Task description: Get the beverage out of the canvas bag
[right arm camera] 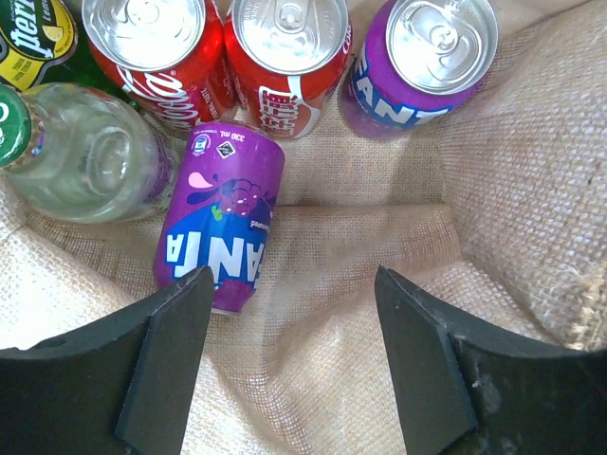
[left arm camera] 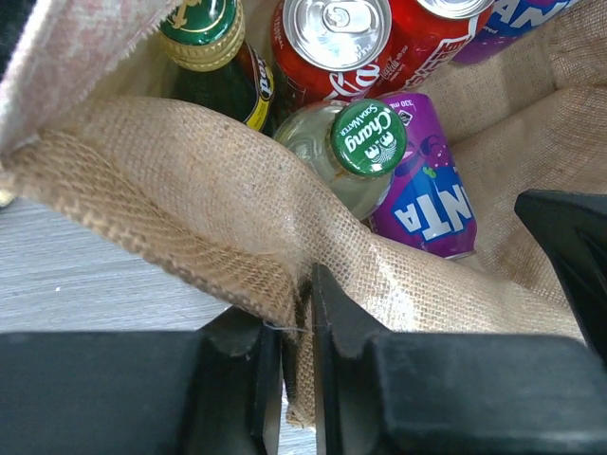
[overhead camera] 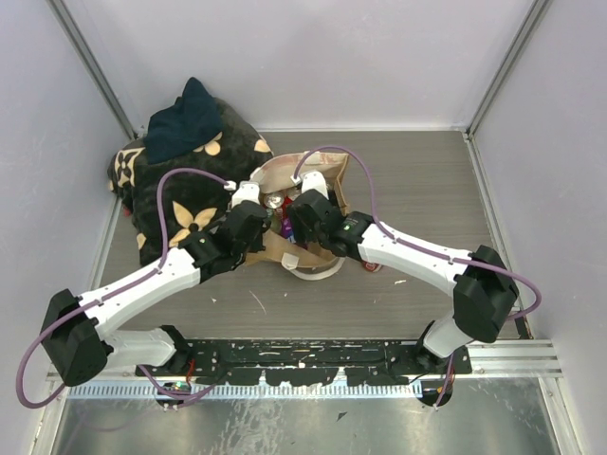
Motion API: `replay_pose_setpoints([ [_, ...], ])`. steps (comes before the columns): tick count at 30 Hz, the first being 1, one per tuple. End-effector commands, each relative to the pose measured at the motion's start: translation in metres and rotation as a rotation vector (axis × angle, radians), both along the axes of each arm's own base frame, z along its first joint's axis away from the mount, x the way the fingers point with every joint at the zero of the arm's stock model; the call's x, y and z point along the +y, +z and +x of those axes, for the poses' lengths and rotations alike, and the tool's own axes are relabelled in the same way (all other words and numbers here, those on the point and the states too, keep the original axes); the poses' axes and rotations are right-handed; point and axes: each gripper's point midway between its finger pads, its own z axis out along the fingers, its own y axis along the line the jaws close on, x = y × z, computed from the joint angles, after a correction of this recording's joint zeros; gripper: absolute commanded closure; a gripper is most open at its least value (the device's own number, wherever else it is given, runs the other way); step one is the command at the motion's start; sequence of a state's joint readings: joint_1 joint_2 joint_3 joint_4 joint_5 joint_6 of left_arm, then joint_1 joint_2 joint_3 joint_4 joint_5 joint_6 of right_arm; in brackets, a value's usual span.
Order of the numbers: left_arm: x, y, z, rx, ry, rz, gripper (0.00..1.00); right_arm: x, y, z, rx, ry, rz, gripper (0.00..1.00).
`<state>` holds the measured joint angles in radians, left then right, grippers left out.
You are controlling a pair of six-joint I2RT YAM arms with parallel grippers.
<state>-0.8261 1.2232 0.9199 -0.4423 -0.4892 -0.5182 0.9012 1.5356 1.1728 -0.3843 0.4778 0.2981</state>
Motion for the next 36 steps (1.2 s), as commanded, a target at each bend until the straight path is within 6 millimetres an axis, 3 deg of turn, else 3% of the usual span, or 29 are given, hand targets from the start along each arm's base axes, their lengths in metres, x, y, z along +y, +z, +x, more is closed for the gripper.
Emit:
replay_pose_setpoints([
  [1,0.013,-0.063,-0.035,0.217,-0.071,0.133,0.82,0.007,0.028,0.007,-0.058,-0.032,0.083,0.25],
  [6,0.013,-0.071,-0.046,0.27,-0.102,0.142,0.89,0.015,0.01,0.002,-0.01,0.002,0.084,0.24],
  [12,0.017,-0.061,-0.052,0.287,-0.128,0.169,0.84,0.032,-0.016,-0.002,0.063,0.06,0.081,0.24],
  [17,0.02,-0.048,-0.052,0.289,-0.14,0.195,0.81,0.045,-0.041,0.0,0.119,0.093,0.054,0.24],
  [21,0.023,-0.024,-0.052,0.252,-0.144,0.183,0.8,0.052,-0.057,-0.002,0.166,0.117,0.043,0.24],
  [27,0.025,-0.001,-0.045,0.199,-0.139,0.187,0.78,0.061,-0.079,-0.021,0.288,0.18,0.043,0.24],
  [36,0.023,0.005,-0.036,0.165,-0.141,0.208,0.77,0.051,-0.111,-0.034,0.414,0.18,-0.072,0.24],
])
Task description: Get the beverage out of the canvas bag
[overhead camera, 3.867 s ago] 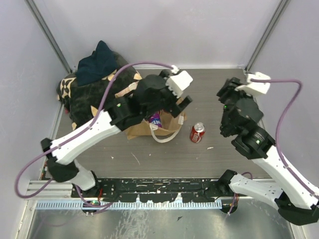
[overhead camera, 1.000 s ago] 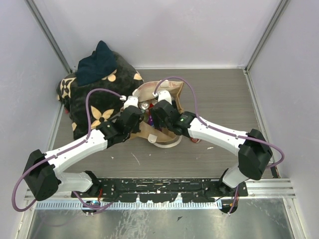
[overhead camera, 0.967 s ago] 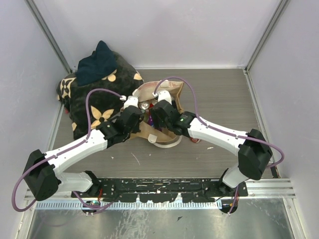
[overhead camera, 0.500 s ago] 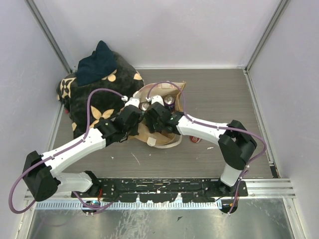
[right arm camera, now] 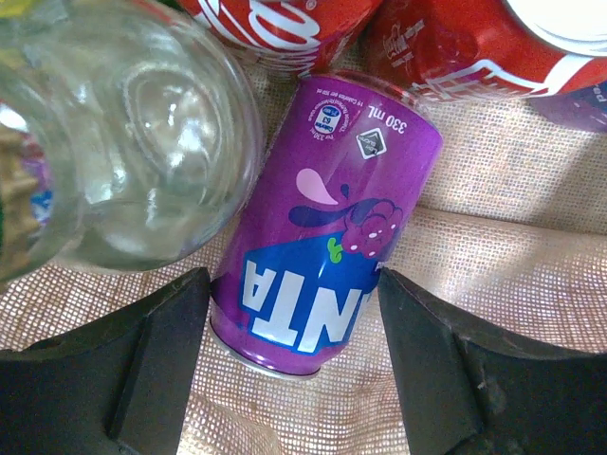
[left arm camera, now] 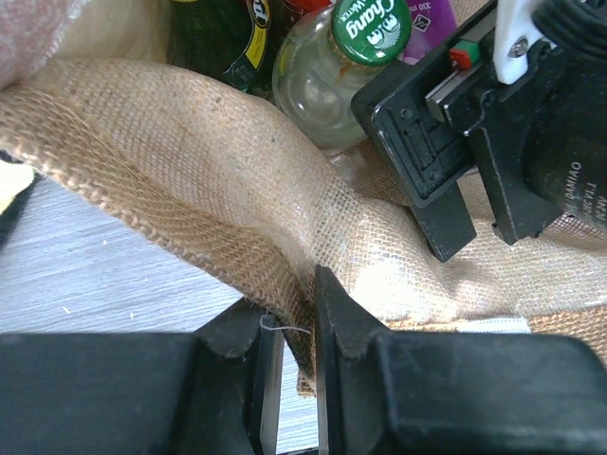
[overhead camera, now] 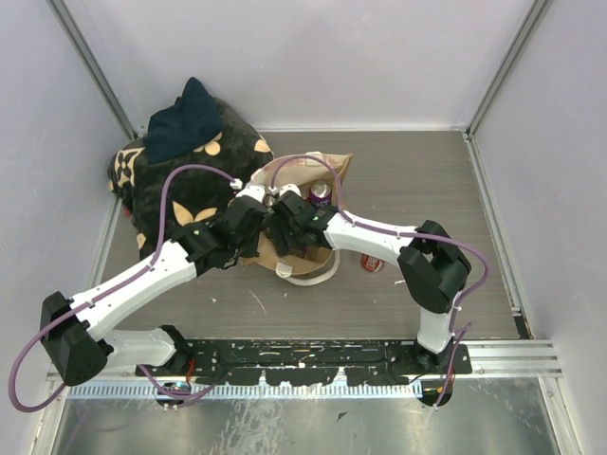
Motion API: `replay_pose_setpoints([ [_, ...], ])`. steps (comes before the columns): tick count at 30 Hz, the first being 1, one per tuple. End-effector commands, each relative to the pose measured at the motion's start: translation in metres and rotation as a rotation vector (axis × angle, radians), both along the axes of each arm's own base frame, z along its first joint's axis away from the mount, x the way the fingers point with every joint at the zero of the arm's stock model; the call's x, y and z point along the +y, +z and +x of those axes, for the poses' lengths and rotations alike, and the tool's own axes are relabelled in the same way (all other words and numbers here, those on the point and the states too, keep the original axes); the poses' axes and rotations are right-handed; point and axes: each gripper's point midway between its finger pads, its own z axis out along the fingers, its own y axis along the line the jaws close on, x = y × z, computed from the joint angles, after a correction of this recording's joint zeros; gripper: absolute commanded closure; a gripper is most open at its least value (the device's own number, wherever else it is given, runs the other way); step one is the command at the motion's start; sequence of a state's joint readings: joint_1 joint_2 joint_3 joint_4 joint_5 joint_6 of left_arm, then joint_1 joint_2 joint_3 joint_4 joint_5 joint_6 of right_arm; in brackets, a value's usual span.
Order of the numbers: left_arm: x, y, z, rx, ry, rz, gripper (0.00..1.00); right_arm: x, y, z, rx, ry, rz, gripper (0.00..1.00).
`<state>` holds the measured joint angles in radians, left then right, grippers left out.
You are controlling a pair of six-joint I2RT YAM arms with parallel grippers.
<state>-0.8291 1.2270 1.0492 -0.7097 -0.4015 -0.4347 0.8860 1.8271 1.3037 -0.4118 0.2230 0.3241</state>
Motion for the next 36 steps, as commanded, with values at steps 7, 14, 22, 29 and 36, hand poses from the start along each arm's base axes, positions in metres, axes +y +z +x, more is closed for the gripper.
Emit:
replay_pose_setpoints([
  [7,0.012,0.007,-0.002,-0.007,-0.029,0.09,0.77,-0.017,-0.027,-0.029,0.161,-0.004,-0.147,0.03],
  [14,0.007,0.012,0.004,-0.025,-0.036,0.082,0.77,-0.031,-0.027,-0.028,0.152,-0.05,-0.205,0.06],
  [22,0.008,0.015,0.006,-0.038,-0.028,0.078,0.76,-0.04,0.001,-0.018,0.084,-0.087,-0.233,0.99],
  [29,0.008,0.018,0.007,-0.046,-0.027,0.077,0.76,-0.044,0.082,0.017,-0.147,-0.127,-0.214,0.99],
  [36,0.007,0.018,0.008,-0.049,-0.021,0.072,0.76,-0.043,0.123,0.03,-0.263,-0.149,-0.149,0.99],
])
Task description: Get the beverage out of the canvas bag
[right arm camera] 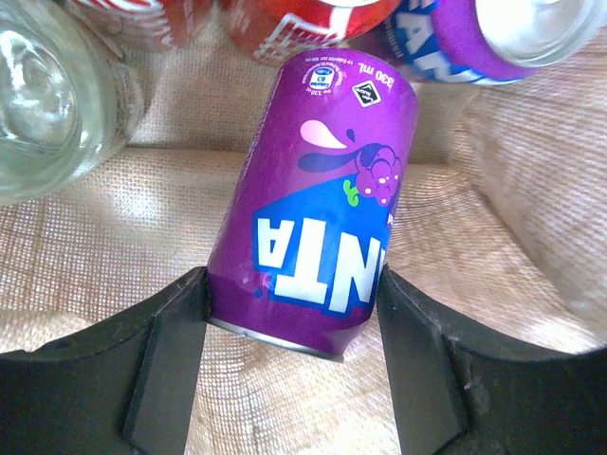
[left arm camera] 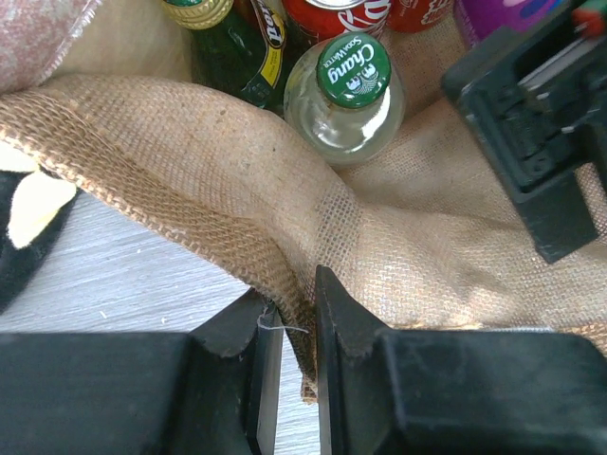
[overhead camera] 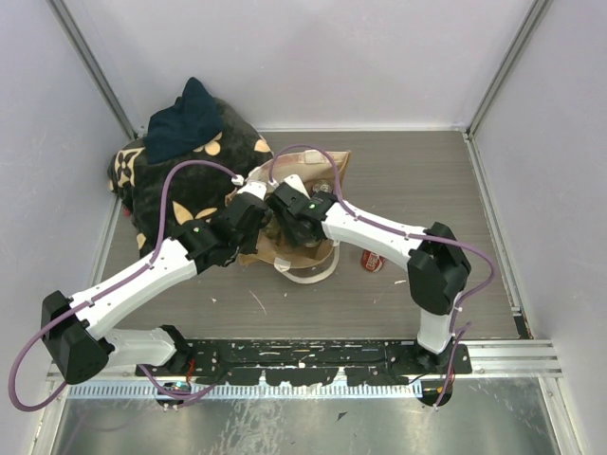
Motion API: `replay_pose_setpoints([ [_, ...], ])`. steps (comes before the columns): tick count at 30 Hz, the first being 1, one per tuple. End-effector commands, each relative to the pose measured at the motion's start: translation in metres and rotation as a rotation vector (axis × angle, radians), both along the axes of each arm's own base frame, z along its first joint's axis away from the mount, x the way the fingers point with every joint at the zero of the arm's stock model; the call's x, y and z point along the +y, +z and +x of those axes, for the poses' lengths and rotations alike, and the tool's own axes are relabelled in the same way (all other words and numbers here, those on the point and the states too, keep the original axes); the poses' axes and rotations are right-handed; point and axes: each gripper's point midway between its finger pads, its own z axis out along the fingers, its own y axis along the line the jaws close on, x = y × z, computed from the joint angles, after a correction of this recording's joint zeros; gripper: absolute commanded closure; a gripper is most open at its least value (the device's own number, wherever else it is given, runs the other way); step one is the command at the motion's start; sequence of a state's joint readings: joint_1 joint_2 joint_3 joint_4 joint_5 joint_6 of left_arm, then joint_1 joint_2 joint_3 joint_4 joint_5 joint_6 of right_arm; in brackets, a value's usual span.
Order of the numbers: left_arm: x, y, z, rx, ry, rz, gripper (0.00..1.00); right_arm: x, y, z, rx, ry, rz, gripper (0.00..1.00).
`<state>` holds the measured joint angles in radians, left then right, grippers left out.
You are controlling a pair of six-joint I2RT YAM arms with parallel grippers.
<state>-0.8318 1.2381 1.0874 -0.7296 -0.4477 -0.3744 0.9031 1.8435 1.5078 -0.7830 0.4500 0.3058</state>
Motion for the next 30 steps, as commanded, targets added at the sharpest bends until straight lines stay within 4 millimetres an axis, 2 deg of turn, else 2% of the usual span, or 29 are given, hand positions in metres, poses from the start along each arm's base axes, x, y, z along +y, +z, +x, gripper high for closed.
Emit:
replay_pose_setpoints([
  [1,0.002,0.007,0.001,-0.009,-0.005,0.011,0.75,0.004,0.087,0.026,-0.236,-0.029,0.123,1.0],
  [11,-0.003,0.003,0.003,-0.002,-0.006,0.001,0.75,0.004,0.092,0.026,-0.252,-0.031,0.143,0.99],
  [14,-0.003,0.003,0.003,-0.002,-0.007,0.002,0.75,0.006,0.1,0.027,-0.266,-0.024,0.162,0.99],
  [24,-0.004,0.006,0.006,-0.024,-0.009,-0.006,0.75,0.01,0.163,0.026,-0.347,0.005,0.277,0.99],
  [30,-0.004,0.01,0.008,-0.041,-0.01,-0.003,0.75,0.007,0.213,0.023,-0.412,0.011,0.353,0.99],
])
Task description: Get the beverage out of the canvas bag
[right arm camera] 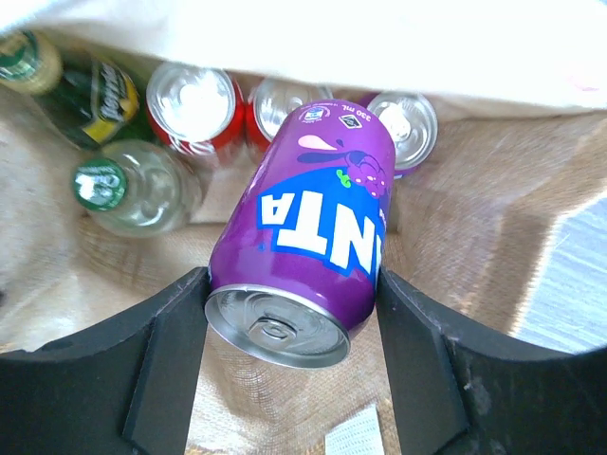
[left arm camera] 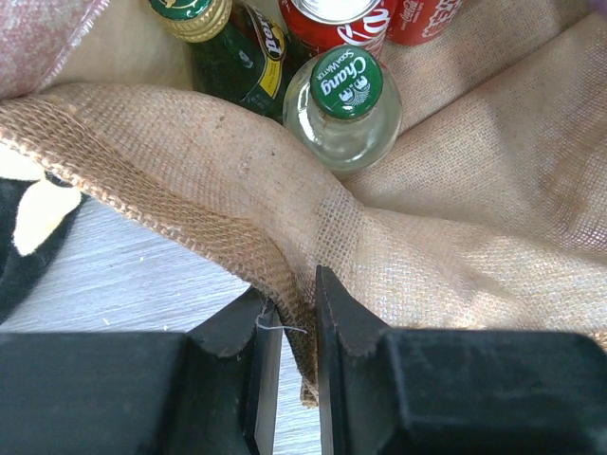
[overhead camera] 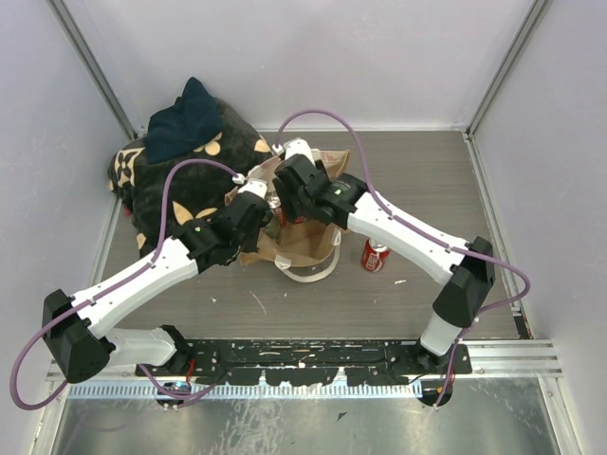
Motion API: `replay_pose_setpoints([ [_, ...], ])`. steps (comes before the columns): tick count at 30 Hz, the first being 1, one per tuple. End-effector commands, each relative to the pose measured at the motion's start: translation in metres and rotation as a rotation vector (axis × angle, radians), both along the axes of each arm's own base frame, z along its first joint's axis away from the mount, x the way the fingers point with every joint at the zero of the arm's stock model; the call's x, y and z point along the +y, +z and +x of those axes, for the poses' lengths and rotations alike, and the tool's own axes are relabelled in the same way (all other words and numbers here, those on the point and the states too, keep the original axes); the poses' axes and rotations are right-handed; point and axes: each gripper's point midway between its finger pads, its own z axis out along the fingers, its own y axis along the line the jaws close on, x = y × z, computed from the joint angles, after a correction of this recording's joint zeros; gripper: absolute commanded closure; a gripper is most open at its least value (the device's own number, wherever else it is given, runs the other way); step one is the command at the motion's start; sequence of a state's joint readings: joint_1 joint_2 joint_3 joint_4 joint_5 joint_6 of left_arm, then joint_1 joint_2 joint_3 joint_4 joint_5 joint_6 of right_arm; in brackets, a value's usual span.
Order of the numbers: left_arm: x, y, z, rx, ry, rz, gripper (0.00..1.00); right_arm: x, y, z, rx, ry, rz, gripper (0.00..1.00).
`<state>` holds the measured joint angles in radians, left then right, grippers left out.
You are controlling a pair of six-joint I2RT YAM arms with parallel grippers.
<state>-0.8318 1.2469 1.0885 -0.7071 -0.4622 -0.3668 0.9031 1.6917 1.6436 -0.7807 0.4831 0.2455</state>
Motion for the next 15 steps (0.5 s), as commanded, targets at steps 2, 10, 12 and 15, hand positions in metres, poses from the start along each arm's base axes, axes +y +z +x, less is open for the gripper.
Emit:
replay_pose_setpoints([
  [2,-0.002,0.011,0.004,-0.027,-0.015,-0.005,0.74,-0.006,0.117,0.005,-0.224,-0.016,0.204,0.99],
  [10,-0.001,0.015,0.005,-0.043,-0.008,-0.01,0.74,-0.027,0.169,-0.004,-0.312,-0.051,0.278,1.0],
  [12,0.0,0.014,0.005,-0.043,-0.006,-0.005,0.74,-0.039,0.183,-0.006,-0.347,-0.083,0.288,0.99],
  [15,0.001,0.014,0.005,-0.044,-0.004,-0.002,0.74,-0.062,0.204,-0.01,-0.42,-0.145,0.302,0.99],
])
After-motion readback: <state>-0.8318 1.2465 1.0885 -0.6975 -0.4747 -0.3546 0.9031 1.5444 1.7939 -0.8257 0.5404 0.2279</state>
